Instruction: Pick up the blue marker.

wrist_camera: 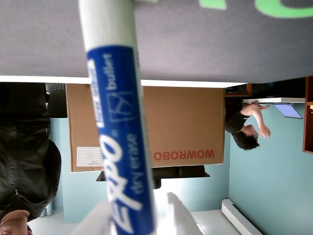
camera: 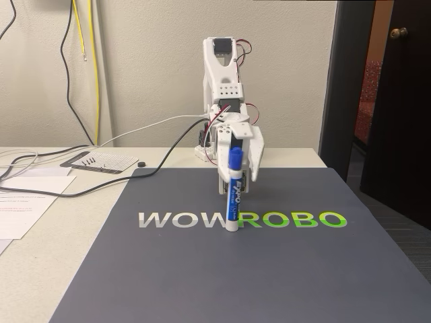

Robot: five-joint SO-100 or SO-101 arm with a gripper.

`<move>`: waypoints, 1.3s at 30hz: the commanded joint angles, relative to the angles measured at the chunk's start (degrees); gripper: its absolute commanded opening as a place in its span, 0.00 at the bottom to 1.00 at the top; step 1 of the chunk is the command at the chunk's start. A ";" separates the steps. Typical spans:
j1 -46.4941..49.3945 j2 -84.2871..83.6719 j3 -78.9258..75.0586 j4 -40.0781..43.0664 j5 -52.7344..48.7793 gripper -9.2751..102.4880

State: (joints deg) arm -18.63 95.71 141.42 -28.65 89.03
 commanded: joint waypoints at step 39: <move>1.23 8.79 -5.89 18.98 -4.48 0.26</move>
State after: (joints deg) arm -18.19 100.28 136.41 -12.66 86.66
